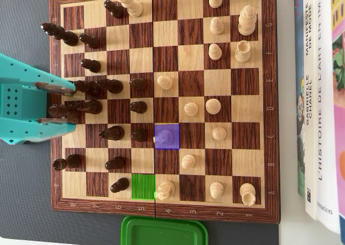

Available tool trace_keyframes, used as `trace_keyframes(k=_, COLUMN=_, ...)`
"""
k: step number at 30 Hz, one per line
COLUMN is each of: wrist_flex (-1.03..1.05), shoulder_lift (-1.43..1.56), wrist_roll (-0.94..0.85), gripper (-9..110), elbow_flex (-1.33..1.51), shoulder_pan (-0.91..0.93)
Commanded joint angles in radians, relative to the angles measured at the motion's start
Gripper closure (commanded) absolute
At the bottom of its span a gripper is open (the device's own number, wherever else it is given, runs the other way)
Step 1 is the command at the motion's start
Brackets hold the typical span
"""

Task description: Play chess

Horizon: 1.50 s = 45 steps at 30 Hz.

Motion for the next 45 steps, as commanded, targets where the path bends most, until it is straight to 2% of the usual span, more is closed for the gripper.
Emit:
trace_keyframes(k=1, wrist_flex=0.035, shoulder_lift=-0.107, wrist_roll=-0.005, gripper=86, elbow_flex=-0.097, shoulder_pan=0.012)
trace_keyframes(k=22, wrist_flex=0.040, shoulder_lift=-1.011, wrist_roll=-0.006, gripper=86, elbow_flex=-0.526, shoulder_pan=0.035)
trace_keyframes(k=34, wrist_flex=0.040, shoulder_lift=-1.259, wrist_roll=-0.196, gripper=86, elbow_flex=-0.690, shoulder_pan=0.146)
trace_keyframes(k=45, wrist_flex=0.040, shoulder_lift=-1.404, wrist_roll=-0.210, gripper=86, elbow_flex=-0.727, shoulder_pan=0.143)
